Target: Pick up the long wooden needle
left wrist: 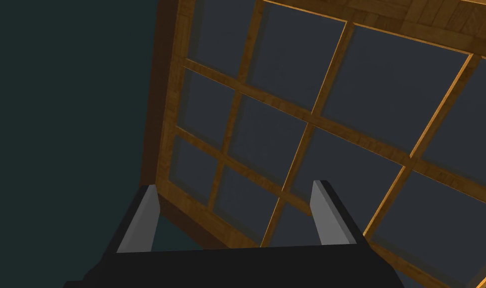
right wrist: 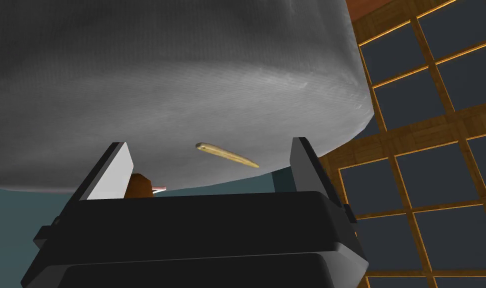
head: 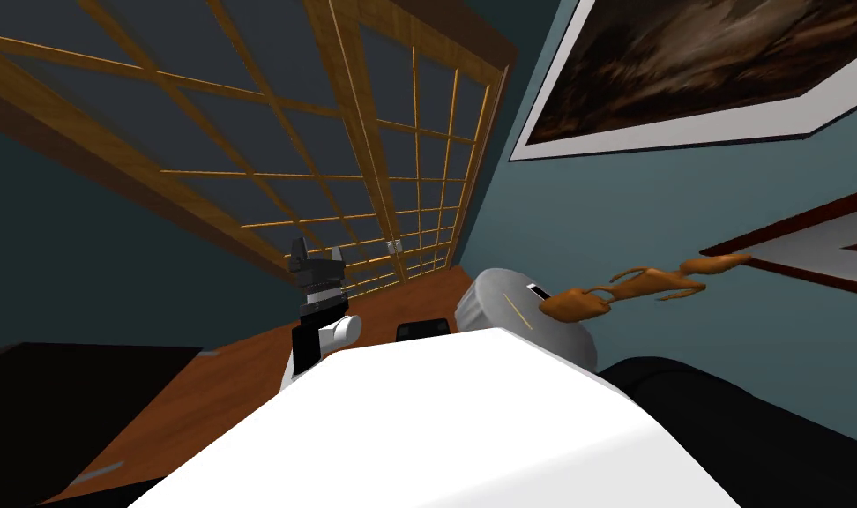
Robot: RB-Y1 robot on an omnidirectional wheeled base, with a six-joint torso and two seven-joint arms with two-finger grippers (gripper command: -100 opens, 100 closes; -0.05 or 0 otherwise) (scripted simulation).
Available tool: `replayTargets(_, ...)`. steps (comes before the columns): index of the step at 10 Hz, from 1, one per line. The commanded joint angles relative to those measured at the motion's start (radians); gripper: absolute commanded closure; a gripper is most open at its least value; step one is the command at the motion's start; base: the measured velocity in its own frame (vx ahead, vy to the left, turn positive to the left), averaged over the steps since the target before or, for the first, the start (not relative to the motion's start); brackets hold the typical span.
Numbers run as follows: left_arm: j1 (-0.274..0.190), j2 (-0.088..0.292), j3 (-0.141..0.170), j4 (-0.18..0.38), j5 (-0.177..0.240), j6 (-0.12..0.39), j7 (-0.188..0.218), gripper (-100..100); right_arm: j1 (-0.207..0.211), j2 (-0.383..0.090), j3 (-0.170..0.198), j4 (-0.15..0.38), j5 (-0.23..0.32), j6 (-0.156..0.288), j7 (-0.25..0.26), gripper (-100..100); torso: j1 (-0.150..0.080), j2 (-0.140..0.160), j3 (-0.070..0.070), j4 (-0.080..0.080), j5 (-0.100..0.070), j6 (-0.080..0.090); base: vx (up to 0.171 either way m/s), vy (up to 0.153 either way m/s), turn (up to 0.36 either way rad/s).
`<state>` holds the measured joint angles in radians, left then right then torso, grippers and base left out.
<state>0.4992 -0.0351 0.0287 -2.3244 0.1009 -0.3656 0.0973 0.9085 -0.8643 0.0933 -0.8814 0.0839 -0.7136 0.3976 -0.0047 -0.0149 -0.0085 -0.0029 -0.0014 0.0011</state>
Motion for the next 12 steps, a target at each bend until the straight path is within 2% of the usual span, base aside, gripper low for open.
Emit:
replayTargets(1,0.000,0.000,0.000,0.000,0.000,0.000,0.000,0,-0.018,0.004,0.009,0.043,0.007,-0.016,0.003,-100,0.000,0.000,0.000,0.000,0.000,0.000,0.042,-0.030,0.032)
replayTargets(2,0.000,0.000,0.000,0.000,0.000,0.000,0.000,0,-0.014,-0.003,0.029,0.066,0.027,-0.016,0.004,-100,0.002,0.004,0.002,0.001,0.000,0.001,0.071,-0.008,0.331)
replayTargets(3,0.000,0.000,0.000,0.000,0.000,0.000,0.000,0,-0.014,-0.003,0.029,0.077,0.027,-0.016,0.004,-100,0.003,0.004,0.002,0.001,0.001,-0.001,0.072,-0.026,0.218)
replayTargets(5,0.000,0.000,0.000,0.000,0.000,0.000,0.000,0,-0.010,-0.011,0.067,0.137,0.066,-0.012,0.004,-100,0.001,0.002,0.001,0.001,0.000,0.000,0.148,-0.074,0.370)
replayTargets(7,0.000,0.000,0.000,0.000,0.000,0.000,0.000,0,-0.010,-0.011,0.067,0.137,0.066,-0.012,0.004,-100,0.001,0.000,0.000,0.000,0.000,0.000,0.082,-0.045,0.135)
replayTargets(9,0.000,0.000,0.000,0.000,0.000,0.000,0.000,0,-0.011,-0.011,0.103,0.183,0.104,-0.008,0.001,-100,0.004,0.003,0.002,0.001,0.001,0.000,0.105,-0.043,0.368)
replayTargets(10,0.000,0.000,0.000,0.000,0.000,0.000,0.000,0,-0.011,-0.011,0.103,0.183,0.104,-0.008,0.001,-100,0.001,0.000,0.000,0.000,0.000,0.000,0.122,-0.090,0.153)
replayTargets(11,0.000,0.000,0.000,0.000,0.000,0.000,0.000,0,-0.013,-0.009,0.120,0.201,0.121,-0.005,-0.001,-100,0.001,0.000,0.000,0.000,0.000,0.001,0.114,-0.074,0.223)
replayTargets(12,0.000,0.000,0.000,0.000,0.000,0.000,0.000,0,-0.013,-0.009,0.120,0.191,0.121,-0.005,-0.001,-100,0.001,0.000,0.000,0.000,0.000,0.000,0.087,-0.065,0.131)
